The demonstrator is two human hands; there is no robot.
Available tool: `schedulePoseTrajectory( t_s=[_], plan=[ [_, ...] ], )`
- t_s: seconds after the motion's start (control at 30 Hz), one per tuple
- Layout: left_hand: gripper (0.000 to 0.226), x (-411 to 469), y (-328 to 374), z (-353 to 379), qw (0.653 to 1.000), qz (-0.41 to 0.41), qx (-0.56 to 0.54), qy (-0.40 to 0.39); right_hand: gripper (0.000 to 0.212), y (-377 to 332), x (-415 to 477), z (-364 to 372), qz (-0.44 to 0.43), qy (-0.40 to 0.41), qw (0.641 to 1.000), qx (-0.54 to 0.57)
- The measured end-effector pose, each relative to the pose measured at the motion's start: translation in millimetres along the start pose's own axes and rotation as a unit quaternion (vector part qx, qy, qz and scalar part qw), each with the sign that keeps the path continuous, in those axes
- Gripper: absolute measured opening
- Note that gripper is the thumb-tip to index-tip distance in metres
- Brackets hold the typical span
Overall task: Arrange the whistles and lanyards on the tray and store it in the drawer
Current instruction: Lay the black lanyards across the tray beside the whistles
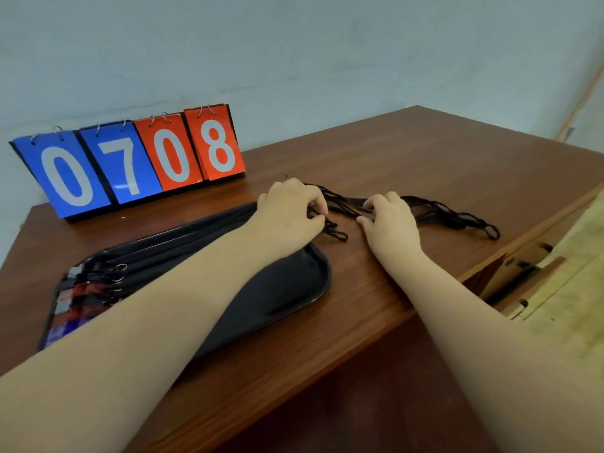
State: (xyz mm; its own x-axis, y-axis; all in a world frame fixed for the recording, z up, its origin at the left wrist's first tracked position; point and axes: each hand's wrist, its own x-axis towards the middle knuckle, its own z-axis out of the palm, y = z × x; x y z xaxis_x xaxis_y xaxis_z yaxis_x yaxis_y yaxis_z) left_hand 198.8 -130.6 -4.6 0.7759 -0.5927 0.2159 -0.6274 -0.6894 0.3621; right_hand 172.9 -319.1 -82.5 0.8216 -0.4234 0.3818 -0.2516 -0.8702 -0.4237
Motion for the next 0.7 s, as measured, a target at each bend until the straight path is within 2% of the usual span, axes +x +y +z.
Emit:
schedulePoseTrajectory(
  t_s=[0.1, 0.23, 0.43, 0.5, 0.6, 0.7],
  plan=[
    [0.014, 14.8, 9.9, 14.3, 1.000, -0.005, 0.022, -0.018, 0.021, -0.7, -1.4, 1.8, -0.003, 0.009, 1.000, 0.007],
    [0.018, 20.9, 17.4, 23.6, 1.000, -0.007, 0.026, -0.016, 0.019, -0.7, -0.6, 2.3, -0.003, 0.000, 1.000, -0.014],
    [0.021, 13.5, 7.1, 21.8, 1.000, -0.024, 0.014, -0.012, 0.014, -3.4, -3.5, -3.8, -0.020, 0.071, 0.997, -0.001],
    [0.027, 11.2, 3.8, 20.5, 0.999, -0.036, -0.012, -0.008, 0.012, -5.3, -6.5, -5.4, -0.035, 0.105, 0.994, 0.005],
    [0.041, 10.2, 5.5, 21.3, 0.996, -0.046, -0.072, -0.003, 0.009, -10.2, -12.7, -6.0, -0.102, 0.157, 0.981, 0.045],
    [0.056, 9.3, 14.9, 22.2, 0.981, -0.059, -0.185, -0.028, 0.007, -14.1, -15.9, -5.9, -0.170, 0.179, 0.967, 0.065]
  ],
)
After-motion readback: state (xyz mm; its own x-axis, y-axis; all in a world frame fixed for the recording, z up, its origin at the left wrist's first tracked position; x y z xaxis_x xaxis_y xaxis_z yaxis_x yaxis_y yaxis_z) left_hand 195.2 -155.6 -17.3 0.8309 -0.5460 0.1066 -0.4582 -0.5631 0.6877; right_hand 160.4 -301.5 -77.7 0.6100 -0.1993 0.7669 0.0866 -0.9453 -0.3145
